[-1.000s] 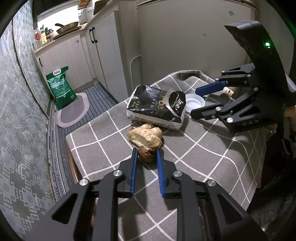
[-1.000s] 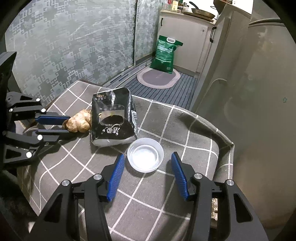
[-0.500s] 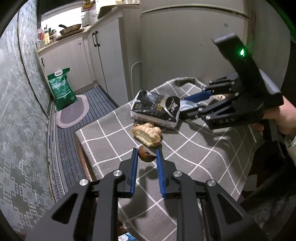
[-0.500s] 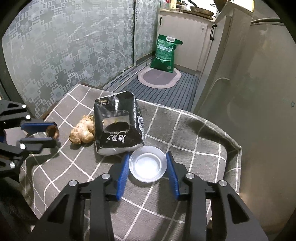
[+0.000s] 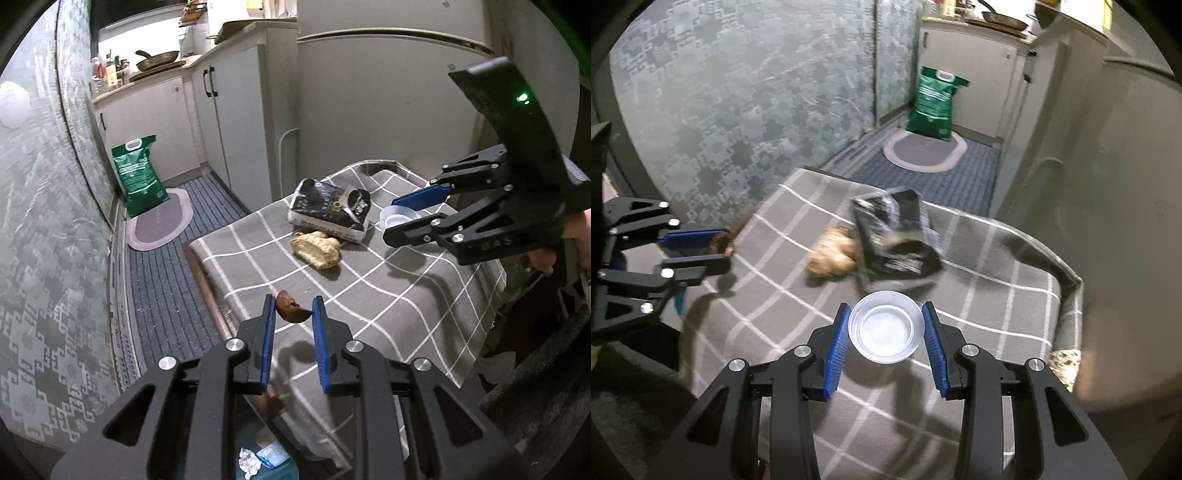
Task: Collect trash
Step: 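Carry the brown piece and white bowl with both grippers over the bin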
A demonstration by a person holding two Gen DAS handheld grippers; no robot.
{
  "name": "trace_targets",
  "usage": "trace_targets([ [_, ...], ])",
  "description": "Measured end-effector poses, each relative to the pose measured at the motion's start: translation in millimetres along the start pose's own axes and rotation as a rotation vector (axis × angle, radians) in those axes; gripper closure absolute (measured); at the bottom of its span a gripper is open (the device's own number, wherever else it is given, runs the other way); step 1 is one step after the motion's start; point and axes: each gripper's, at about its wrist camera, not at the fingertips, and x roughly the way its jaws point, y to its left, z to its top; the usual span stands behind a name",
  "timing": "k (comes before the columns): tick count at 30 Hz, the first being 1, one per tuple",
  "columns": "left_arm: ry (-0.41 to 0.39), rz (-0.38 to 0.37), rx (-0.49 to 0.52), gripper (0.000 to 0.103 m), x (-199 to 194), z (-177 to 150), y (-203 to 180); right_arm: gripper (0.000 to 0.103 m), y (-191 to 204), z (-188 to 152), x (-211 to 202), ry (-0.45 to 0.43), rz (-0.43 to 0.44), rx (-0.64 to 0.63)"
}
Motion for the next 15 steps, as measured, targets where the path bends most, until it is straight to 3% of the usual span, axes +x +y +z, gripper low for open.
trace_targets([
  [15, 0.026, 0.092, -0.135, 0.082, -26.7, -37.1, 44.1, 0.064, 57.0, 30.7, 9.0, -0.023, 0.097, -0.051],
])
